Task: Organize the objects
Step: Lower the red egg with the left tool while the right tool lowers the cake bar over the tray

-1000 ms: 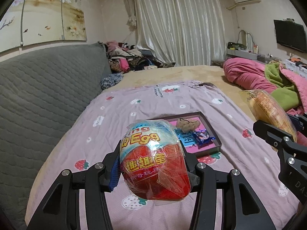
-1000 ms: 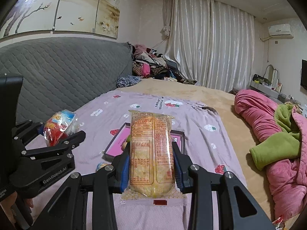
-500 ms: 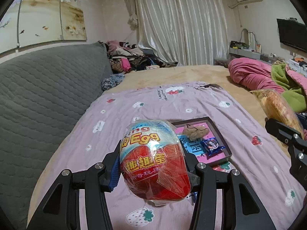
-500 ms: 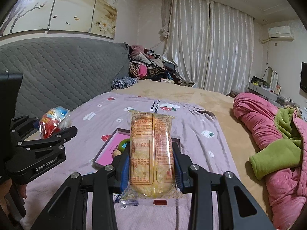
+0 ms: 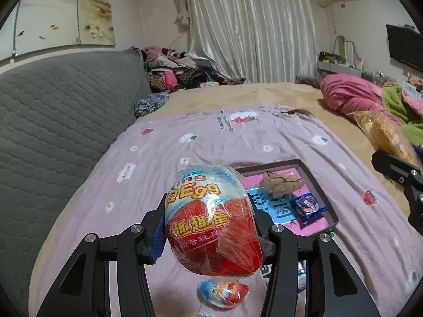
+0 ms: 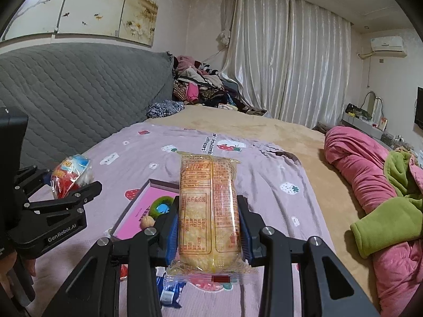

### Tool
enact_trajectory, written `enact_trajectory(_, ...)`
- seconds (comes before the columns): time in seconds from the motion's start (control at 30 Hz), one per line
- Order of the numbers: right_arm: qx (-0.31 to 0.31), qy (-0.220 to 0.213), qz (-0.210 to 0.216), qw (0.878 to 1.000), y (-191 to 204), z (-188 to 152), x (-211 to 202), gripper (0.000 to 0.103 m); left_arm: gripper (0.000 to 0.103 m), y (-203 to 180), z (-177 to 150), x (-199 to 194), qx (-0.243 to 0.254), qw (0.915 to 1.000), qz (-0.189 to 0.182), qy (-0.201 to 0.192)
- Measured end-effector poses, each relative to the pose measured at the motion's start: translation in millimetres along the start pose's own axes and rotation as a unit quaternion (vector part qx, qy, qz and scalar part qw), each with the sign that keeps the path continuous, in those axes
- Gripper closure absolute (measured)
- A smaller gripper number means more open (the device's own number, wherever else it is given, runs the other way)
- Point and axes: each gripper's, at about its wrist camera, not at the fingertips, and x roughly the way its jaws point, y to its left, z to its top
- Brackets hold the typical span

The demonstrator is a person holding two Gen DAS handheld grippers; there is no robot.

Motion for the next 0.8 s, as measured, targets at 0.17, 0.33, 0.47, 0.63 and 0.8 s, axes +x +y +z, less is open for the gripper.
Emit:
enact_trajectory(0.17,0.002,0.013,0.009,1.0,4,-4,29,0.065,0.051,1,-4,30,-0.003,0.9999,-0.009,0.012)
enact_trajectory(0.33,-0.007,0.028,0.012,1.0,9,-16,54,0.065,0.051,-1,-22,65,0.007,0.9993,-0.013,0.034)
enact_trajectory(0.47,-0.004,0.038,0.015,0.999,13,-24,79,0.065,0.051,1,-38,91,0.001,0.9986,-0.017,0.051)
enact_trajectory(0.63,-0.002,0.048,0.02,0.999,17,-44,99,0.065,0.051,0,-56,114,-0.017,0.9981,-0.026,0.054)
enact_trajectory(0.8,-0.002,0.063,0.014,0.998,16,-58,128,0.065,0.051,-3,-65,135,-0.013,0.9976,-0.024,0.064)
